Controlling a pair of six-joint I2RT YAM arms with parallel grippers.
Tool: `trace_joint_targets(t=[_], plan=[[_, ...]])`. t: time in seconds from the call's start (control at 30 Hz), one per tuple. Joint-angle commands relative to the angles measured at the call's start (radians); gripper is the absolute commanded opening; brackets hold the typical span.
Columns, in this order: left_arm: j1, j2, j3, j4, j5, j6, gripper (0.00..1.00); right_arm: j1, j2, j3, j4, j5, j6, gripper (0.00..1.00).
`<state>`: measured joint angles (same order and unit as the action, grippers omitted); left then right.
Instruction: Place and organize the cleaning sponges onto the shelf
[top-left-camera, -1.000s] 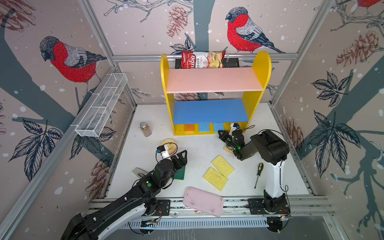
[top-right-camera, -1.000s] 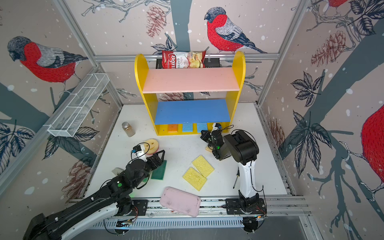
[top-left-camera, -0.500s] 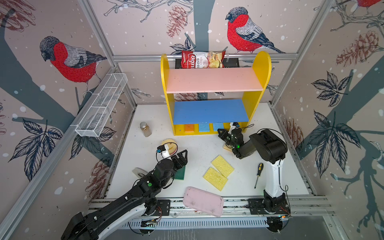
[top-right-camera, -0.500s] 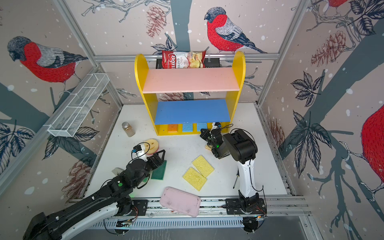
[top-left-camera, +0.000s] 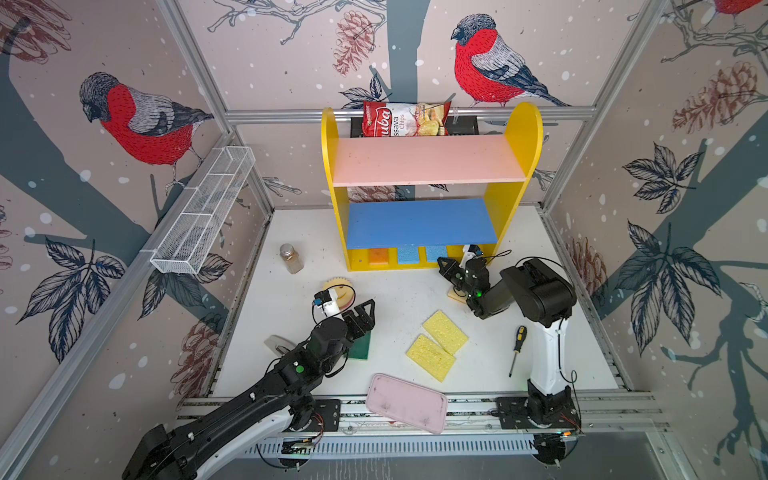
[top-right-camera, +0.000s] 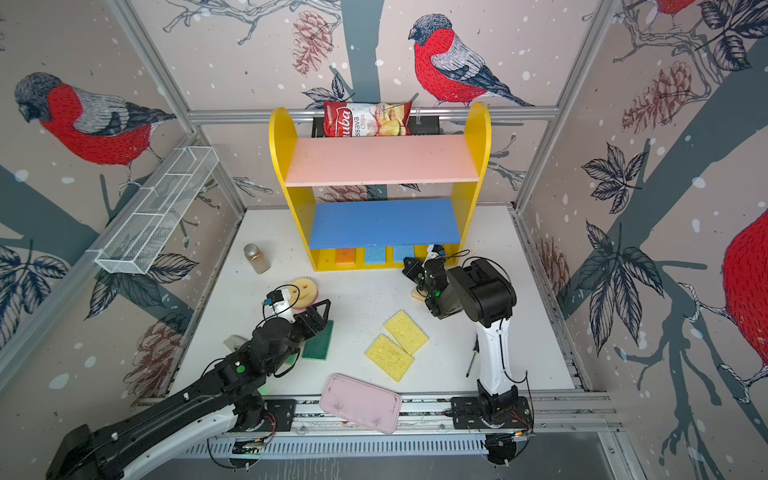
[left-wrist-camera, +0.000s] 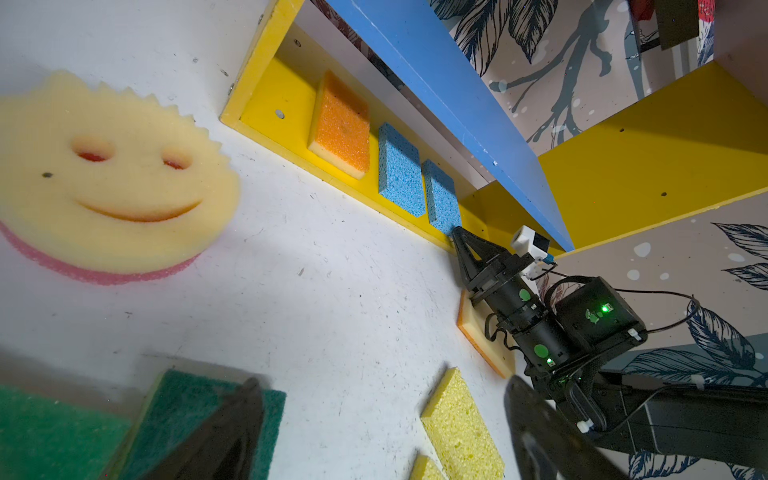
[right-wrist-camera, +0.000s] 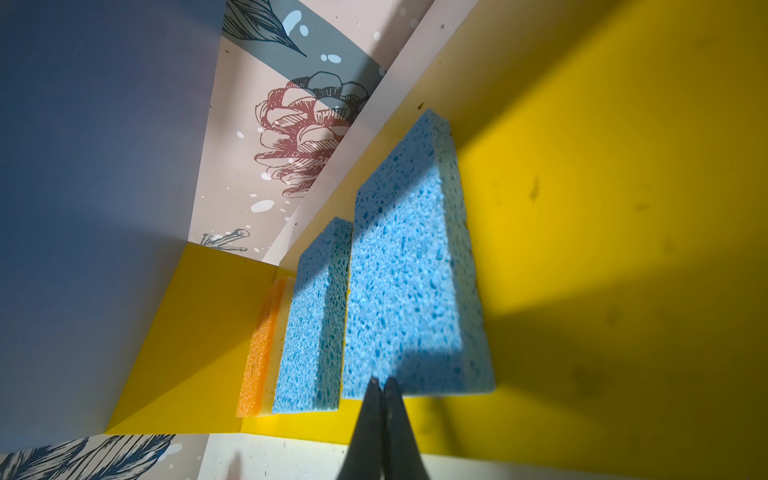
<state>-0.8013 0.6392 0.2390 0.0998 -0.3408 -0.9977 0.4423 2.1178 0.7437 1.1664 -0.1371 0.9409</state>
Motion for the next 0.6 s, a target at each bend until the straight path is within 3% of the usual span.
trace_joint_targets(t=[0.0,0.57], plan=[[0.001,0.003,0.004,0.029,0.006,-0.004,0.90,-0.001,0.007,-0.009,-0.139,-0.005,-0.005,0.00],[0.001,0.002,0.003,0.026,0.005,-0.005,0.90,-0.009,-0.017,-0.021,-0.144,-0.004,-0.007,0.00]])
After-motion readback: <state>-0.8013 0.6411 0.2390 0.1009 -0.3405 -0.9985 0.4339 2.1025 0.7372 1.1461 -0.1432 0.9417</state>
